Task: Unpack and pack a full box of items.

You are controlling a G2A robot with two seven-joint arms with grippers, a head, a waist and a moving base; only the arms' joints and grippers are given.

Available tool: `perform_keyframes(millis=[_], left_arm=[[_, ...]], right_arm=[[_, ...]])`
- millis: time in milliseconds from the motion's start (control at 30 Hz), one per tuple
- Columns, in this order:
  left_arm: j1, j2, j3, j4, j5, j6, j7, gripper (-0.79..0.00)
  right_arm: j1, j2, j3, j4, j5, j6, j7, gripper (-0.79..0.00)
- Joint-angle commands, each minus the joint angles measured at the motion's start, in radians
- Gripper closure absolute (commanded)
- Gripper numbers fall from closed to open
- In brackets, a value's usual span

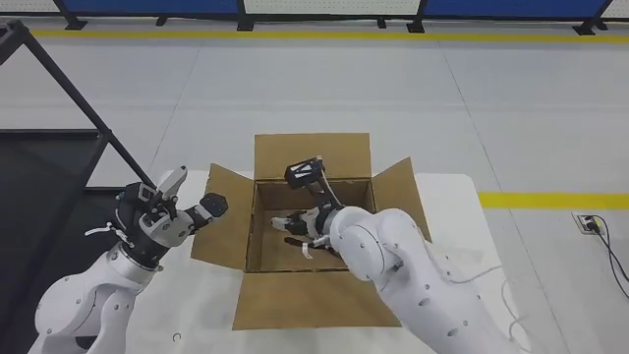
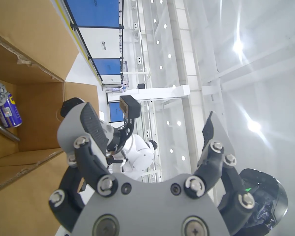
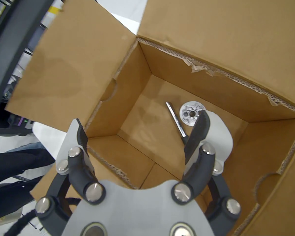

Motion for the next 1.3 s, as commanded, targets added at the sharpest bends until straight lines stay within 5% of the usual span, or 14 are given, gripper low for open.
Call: perform_keyframes(millis=[0,433,567,867,1267], left_arm=[[0.0,0.0,0.0,0.0,0.0,0.0,0.0,-0.785],[0.005,0.0,0.004,-0.006,0.003,-0.001,0.002,-0.785],[0.014,0.002,0.004,-0.016,0.002,0.001,-0.001,-0.785],[0.027,0.007,-0.003,-0.018,-0.016,0.0,-0.01,-0.785],[0.03,0.011,-0.006,-0.007,-0.067,0.008,-0.021,-0.785]], right_arm=[[0.001,0.0,0.0,0.001,0.001,0.001,0.0,-0.785],[-0.003,0.0,-0.004,0.034,-0.015,-0.005,0.002,-0.785],[0.067,-0.013,-0.058,0.121,-0.081,-0.035,0.136,-0.785],[0.257,-0.087,-0.195,0.427,-0.099,-0.144,0.344,-0.785],[0.357,-0.209,-0.338,0.767,-0.128,-0.304,0.243,-0.785]])
